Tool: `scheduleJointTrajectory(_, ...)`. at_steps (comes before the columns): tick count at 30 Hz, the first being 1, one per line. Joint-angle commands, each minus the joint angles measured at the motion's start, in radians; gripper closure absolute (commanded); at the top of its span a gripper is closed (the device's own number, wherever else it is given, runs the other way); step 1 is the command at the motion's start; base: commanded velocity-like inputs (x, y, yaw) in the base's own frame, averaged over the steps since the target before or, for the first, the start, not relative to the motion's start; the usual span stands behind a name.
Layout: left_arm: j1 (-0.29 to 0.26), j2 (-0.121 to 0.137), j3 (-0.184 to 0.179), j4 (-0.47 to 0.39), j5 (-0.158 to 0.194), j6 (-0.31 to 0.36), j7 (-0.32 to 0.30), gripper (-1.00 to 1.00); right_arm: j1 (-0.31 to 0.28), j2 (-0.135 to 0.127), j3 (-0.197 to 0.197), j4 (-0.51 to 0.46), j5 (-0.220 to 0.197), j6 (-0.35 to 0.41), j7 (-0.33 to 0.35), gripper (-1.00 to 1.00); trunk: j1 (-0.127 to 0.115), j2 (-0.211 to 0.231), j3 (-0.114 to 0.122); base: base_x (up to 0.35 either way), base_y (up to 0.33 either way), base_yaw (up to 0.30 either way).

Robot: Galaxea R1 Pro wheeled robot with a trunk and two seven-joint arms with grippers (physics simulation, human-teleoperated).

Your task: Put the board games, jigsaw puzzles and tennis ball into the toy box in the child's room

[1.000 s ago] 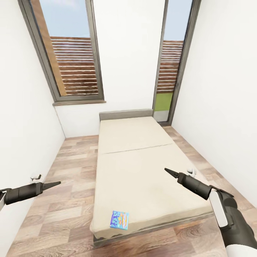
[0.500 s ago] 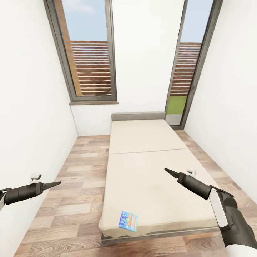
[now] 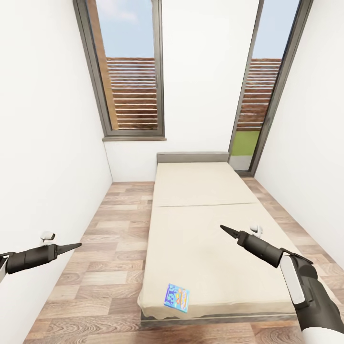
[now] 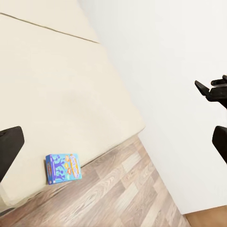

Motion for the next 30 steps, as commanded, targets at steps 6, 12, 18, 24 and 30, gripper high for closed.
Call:
scheduleJointTrajectory(6, -0.001, 0.000, 0.004, 0.000, -0.005, 0.011, -0.005, -1.00, -0.001, 0.001, 0.000, 0.001, -0.002, 0.003, 0.001, -1.00, 0.001, -0.002, -0.002, 0.000, 0.000, 0.015)
scheduleJointTrajectory(12, -0.001, 0.000, 0.004, 0.000, -0.004, 0.011, -0.005, -1.00, -0.001, 0.001, 0.000, 0.001, -0.003, -0.010, 0.000, -1.00, 0.001, -0.002, -0.002, 0.000, 0.000, 0.003)
scheduleJointTrajectory(18, -0.001, 0.000, 0.004, 0.000, -0.005, 0.011, -0.005, -1.00, -0.001, 0.001, 0.000, 0.001, -0.003, -0.015, 0.000, -1.00, 0.001, -0.002, -0.002, 0.000, 0.000, 0.000)
scheduleJointTrajectory(24, -0.001, 0.000, 0.004, 0.000, -0.005, 0.011, -0.005, -1.00, -0.001, 0.001, -0.001, 0.002, -0.003, -0.015, 0.001, -1.00, 0.001, -0.002, -0.002, 0.000, 0.000, 0.000)
scheduleJointTrajectory(30, -0.001, 0.000, 0.004, 0.000, -0.004, 0.010, -0.005, -1.00, -0.001, 0.001, -0.001, 0.001, -0.004, -0.016, 0.002, -1.00, 0.001, -0.002, 0.002, 0.000, 0.000, 0.000)
